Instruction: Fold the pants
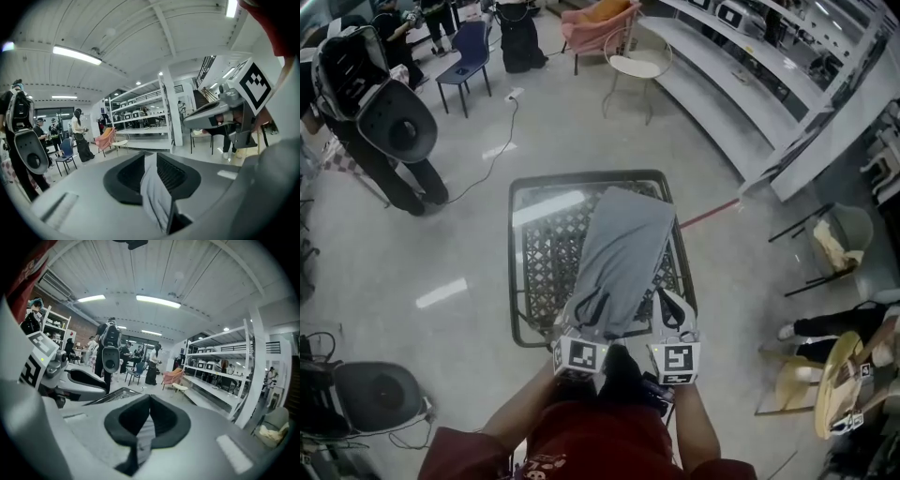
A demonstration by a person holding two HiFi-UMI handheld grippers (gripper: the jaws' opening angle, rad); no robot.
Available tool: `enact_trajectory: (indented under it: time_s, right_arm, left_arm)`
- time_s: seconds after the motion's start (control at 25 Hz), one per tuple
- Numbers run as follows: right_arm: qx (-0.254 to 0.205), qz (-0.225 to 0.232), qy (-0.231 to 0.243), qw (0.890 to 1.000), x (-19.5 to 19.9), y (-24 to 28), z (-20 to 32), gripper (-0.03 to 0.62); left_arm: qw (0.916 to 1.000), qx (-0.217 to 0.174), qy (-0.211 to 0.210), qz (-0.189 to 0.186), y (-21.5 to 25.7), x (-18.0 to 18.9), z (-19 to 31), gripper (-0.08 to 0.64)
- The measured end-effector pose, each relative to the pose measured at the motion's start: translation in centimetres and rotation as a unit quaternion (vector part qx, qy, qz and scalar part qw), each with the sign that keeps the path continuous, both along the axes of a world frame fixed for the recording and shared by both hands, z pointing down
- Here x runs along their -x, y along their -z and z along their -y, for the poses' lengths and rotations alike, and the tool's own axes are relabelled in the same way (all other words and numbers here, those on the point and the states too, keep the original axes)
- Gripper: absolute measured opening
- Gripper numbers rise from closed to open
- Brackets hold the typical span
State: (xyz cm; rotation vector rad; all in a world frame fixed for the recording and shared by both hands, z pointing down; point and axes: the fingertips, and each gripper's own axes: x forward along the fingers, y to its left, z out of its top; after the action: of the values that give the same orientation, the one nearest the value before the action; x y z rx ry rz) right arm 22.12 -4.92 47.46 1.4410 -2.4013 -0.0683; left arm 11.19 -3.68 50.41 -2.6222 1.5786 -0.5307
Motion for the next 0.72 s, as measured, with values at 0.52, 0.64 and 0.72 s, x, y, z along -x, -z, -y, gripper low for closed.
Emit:
enact_trajectory:
  time_s: [0.52,0.64,0.72]
  right_arm:
    - [0.149,-0.117,0.178,0.966,0.3,-13.2,-2.0,0.161]
    - [0.188,-0.162,0.234,0.94,1.1,-16.2,-3.1,0.19]
    - [0.205,-0.201,0.278,0.917,2.5,-18.4,-4.5,0.202]
  left_arm:
    - [0.9692,0.175,-0.115,0.13,-12.9,-1.6,-3.6,0.267]
    - [0.9486,0.196,-0.164,0.187,-16.0,-1.7,-4.1,0.296]
    - [0.9331,0.209,-0.191,0.222,-17.9,-1.5,-4.5,0.313]
